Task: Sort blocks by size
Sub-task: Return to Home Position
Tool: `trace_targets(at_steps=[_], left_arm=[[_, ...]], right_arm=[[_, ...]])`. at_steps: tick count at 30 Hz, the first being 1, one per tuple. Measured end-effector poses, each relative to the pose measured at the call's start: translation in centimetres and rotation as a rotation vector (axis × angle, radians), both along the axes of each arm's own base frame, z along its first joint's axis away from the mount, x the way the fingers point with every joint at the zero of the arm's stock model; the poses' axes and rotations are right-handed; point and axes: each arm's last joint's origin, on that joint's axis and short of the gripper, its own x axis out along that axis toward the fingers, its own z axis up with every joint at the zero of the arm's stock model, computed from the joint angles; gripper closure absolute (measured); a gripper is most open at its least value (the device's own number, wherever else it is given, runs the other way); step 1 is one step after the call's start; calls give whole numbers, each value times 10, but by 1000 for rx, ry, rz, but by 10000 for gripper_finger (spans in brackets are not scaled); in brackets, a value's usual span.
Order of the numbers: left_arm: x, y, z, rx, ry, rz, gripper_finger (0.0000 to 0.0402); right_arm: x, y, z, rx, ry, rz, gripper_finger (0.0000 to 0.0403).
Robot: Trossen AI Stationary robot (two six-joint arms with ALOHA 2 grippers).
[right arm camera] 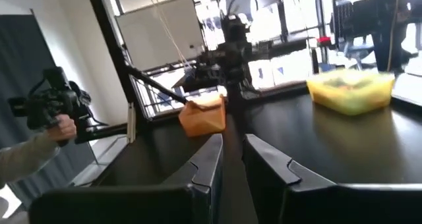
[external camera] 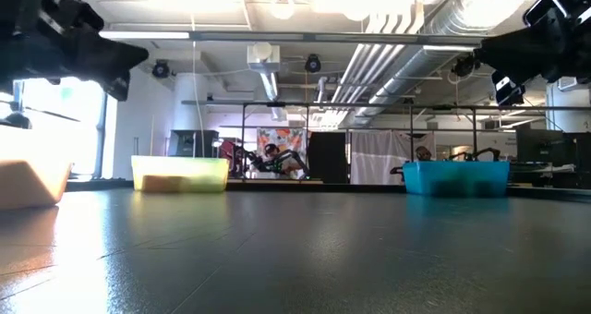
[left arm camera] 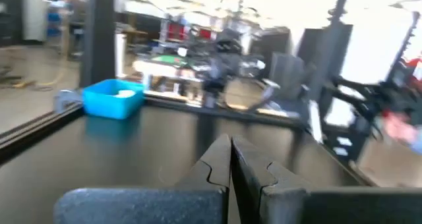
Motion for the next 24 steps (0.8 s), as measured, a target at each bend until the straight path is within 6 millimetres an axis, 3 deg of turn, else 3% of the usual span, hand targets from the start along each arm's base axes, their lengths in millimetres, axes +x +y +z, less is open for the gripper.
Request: trace_targets(at_steps=[5, 15, 24], left_arm=[[3, -8, 0, 103, -11, -73, 401], [4, -7, 0, 179, -7, -37, 401], [9, -18, -2, 107, 10, -79, 401]], right_arm=[[0, 1, 2, -44, -22, 6, 344], [0, -1, -1, -86, 8, -20, 344], [0, -1, -1, -4, 7, -25, 344]])
